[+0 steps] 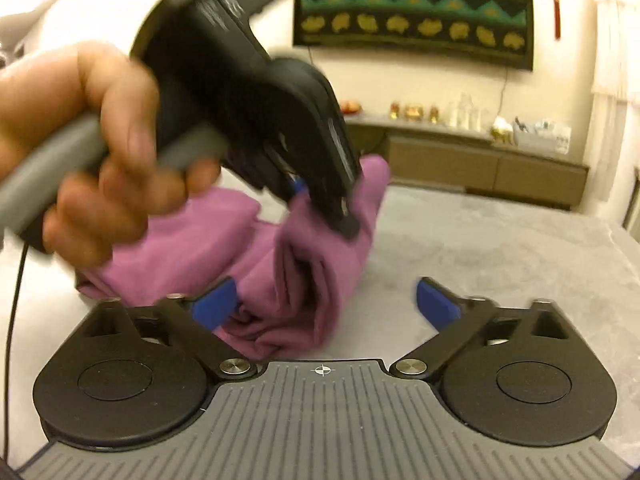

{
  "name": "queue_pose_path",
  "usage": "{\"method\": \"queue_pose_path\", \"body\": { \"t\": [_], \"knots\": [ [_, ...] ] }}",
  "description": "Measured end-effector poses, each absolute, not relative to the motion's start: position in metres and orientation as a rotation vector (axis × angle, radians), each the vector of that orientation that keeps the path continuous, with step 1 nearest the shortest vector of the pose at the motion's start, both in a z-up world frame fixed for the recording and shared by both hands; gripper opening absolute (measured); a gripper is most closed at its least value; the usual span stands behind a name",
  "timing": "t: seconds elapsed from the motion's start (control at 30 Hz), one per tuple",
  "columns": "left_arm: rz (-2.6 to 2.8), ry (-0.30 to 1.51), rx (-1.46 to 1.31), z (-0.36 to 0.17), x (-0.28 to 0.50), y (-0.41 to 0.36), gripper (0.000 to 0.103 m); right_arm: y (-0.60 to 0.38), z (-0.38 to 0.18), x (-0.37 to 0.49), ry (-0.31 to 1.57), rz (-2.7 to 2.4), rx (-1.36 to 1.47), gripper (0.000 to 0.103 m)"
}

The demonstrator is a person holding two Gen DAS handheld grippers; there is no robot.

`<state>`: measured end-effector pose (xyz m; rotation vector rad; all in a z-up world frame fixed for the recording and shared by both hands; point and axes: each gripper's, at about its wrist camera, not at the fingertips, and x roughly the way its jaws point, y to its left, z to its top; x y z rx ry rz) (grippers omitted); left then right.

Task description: Fold clothes

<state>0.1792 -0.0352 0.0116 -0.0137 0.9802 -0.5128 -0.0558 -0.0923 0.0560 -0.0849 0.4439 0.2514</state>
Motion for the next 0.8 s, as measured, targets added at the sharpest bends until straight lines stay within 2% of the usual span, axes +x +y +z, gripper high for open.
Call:
{"method": "queue_pose_path", "body": {
  "t": [0.23,0.27,0.3,0.33,0.37,0.5,0.6,0.8],
  "knots": [
    [-0.508,0.909,-0.232,0.028,0.175,0.042,0.011,-0.045,0.040,-0.011,0.520,0.328,-0.065,0.093],
    [-0.499,0.894,-0.253,0.029,0.174,0.055,0.011,-0.038,0.036,-0.003,0.525,0.333,-0.078,0.086],
    [-0.490,0.878,-0.275,0.029,0.174,0.068,0.011,-0.028,0.032,0.005,0.541,0.333,-0.106,0.073],
    [-0.481,0.863,-0.296,0.030,0.173,0.081,0.011,-0.019,0.028,0.012,0.557,0.330,-0.134,0.031],
    [-0.472,0.847,-0.317,0.031,0.172,0.094,0.010,-0.012,0.024,0.019,0.577,0.312,-0.171,0.015],
    [-0.414,0.796,-0.410,0.028,0.172,0.154,0.010,0.031,0.028,-0.006,0.424,0.329,-0.462,0.015],
    [-0.324,0.852,-0.456,-0.001,0.171,0.201,0.010,0.067,0.013,-0.009,0.377,0.418,-0.692,0.015],
    [-0.248,0.892,-0.423,-0.018,0.171,0.219,0.013,0.090,-0.017,-0.006,0.314,0.463,-0.956,0.015]
  ]
}}
